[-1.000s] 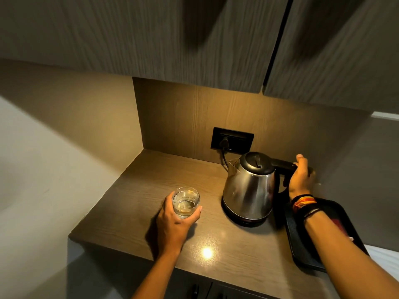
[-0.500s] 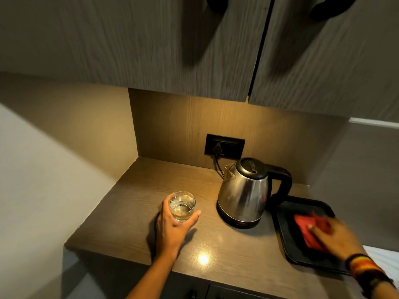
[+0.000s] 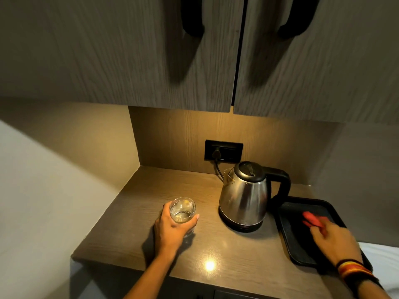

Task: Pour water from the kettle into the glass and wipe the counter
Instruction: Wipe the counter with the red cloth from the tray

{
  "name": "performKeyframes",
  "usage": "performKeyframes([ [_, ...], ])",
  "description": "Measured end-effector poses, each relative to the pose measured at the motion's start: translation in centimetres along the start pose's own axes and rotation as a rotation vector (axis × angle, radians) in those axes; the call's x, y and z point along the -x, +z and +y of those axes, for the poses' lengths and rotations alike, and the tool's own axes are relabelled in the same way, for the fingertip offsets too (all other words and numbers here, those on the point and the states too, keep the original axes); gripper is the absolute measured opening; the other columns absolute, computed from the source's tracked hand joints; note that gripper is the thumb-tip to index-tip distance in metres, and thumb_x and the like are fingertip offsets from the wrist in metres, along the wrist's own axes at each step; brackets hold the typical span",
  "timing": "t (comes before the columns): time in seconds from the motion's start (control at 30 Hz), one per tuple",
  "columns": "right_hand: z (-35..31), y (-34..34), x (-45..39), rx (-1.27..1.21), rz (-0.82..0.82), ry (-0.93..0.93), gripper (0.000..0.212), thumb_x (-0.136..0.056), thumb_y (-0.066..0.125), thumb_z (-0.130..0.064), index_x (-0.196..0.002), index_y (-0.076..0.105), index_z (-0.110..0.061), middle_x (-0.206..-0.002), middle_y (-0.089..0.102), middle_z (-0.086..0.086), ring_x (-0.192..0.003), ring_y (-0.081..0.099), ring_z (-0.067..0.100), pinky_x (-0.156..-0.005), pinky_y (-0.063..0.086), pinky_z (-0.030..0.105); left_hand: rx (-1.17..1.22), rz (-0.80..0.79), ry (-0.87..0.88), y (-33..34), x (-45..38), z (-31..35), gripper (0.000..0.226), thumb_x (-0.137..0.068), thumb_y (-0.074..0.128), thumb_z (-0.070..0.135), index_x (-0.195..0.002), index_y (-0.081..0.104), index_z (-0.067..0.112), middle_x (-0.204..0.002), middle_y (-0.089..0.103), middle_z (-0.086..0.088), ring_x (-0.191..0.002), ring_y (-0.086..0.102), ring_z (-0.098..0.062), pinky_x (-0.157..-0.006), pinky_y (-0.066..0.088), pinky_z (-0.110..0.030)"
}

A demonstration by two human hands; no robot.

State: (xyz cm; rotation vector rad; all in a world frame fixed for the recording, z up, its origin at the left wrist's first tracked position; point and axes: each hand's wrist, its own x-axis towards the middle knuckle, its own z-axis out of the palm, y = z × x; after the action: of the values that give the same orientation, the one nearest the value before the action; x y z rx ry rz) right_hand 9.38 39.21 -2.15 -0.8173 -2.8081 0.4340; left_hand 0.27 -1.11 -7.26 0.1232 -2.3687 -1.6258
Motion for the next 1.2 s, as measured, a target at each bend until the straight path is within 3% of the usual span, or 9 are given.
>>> performKeyframes([
  [0.2,-4.2,-3.8,5.8,-0.401,0.316,-0.104,0.043,-0.096,0.055,-0.034,-0.134,0.057,-0.053,-0.122,0.074,-0.009,-0.104,0.069,0.025,-0.086,0.054,0.038,-0.005,0.076,0.116,-3.4,-1.5,2.3,0.082,-0.045,0.08,0.083,-0.114,0.055,0.047,-0.104,0.066,0.023,-0.099,0.063,0.003,-0.083,0.057,-0.026],
  [0.27,-6.7,-2.1,9.6,-0.396,0.197,-0.302,0.07,-0.091,0.066,-0.014,-0.145,0.046,-0.054,-0.123,0.072,-0.018,-0.098,0.07,0.013,-0.084,0.054,0.032,-0.026,0.092,0.152,-4.7,-2.1,3.4,0.078,-0.047,0.081,0.08,-0.113,0.054,0.048,-0.102,0.065,0.026,-0.097,0.062,0.006,-0.079,0.055,-0.021],
  [0.33,-9.6,2.3,12.5,-0.358,-0.085,-0.489,0.079,-0.085,0.071,-0.008,-0.15,0.041,-0.041,-0.14,0.057,-0.029,-0.122,0.063,0.031,-0.099,0.048,0.039,-0.048,0.088,0.179,-5.8,-2.5,4.4,0.078,-0.049,0.081,0.079,-0.115,0.053,0.049,-0.102,0.063,0.029,-0.097,0.062,0.005,-0.077,0.055,-0.02],
  [0.4,-12.8,6.3,15.1,-0.04,-0.231,-0.713,0.082,-0.078,0.077,-0.027,-0.152,0.045,-0.015,-0.14,0.034,-0.054,-0.157,0.012,0.025,-0.117,0.017,0.035,-0.06,0.08,0.2,-6.7,-3.0,4.9,0.078,-0.051,0.084,0.075,-0.117,0.053,0.047,-0.102,0.06,0.033,-0.096,0.061,0.008,-0.076,0.055,-0.018],
  [0.5,-14.5,9.7,16.5,0.031,-0.17,-0.739,0.072,-0.085,0.055,-0.059,-0.141,0.049,-0.015,-0.161,0.035,0.006,-0.156,-0.003,0.02,-0.113,0.01,0.036,-0.068,0.084,0.215,-7.6,-3.3,5.5,0.077,-0.053,0.086,0.072,-0.117,0.054,0.046,-0.102,0.06,0.034,-0.096,0.061,0.011,-0.074,0.055,-0.014],
  [0.63,-19.1,12.9,13.0,-0.095,-0.322,-0.667,0.074,-0.097,0.003,-0.065,-0.163,0.006,-0.031,-0.167,-0.013,-0.007,-0.157,-0.007,0.018,-0.122,-0.016,0.036,-0.06,0.105,0.208,-8.0,-4.0,6.1,0.074,-0.054,0.088,0.068,-0.116,0.056,0.045,-0.1,0.063,0.03,-0.093,0.061,0.014,-0.074,0.058,-0.016],
  [0.93,-34.7,14.8,3.7,-0.028,-0.464,-0.617,0.075,-0.102,0.041,-0.041,-0.163,0.008,-0.012,-0.17,0.0,0.014,-0.157,-0.004,0.031,-0.126,-0.003,0.047,-0.077,0.103,0.199,-8.0,-4.8,6.1,0.085,-0.049,0.086,0.07,-0.12,0.064,0.029,-0.11,0.074,0.009,-0.099,0.071,-0.013,-0.081,0.064,-0.042],
  [1.07,-27.9,14.8,13.5,-0.096,-0.4,-1.047,0.066,-0.096,0.04,-0.049,-0.158,0.028,-0.029,-0.161,0.039,-0.001,-0.154,0.023,0.023,-0.123,0.006,0.043,-0.051,0.09,0.193,-8.1,-4.7,6.0,0.078,-0.05,0.084,0.072,-0.115,0.064,0.034,-0.107,0.073,0.014,-0.099,0.07,-0.009,-0.081,0.064,-0.041],
  [1.2,-20.1,13.8,13.8,0.001,-0.3,-0.928,0.072,-0.092,0.038,-0.057,-0.159,0.021,-0.034,-0.156,0.034,-0.007,-0.149,0.026,0.016,-0.116,0.009,0.033,-0.014,0.112,0.171,-8.1,-4.9,5.4,0.074,-0.048,0.086,0.069,-0.11,0.065,0.036,-0.101,0.072,0.018,-0.095,0.069,-0.003,-0.078,0.064,-0.041],
])
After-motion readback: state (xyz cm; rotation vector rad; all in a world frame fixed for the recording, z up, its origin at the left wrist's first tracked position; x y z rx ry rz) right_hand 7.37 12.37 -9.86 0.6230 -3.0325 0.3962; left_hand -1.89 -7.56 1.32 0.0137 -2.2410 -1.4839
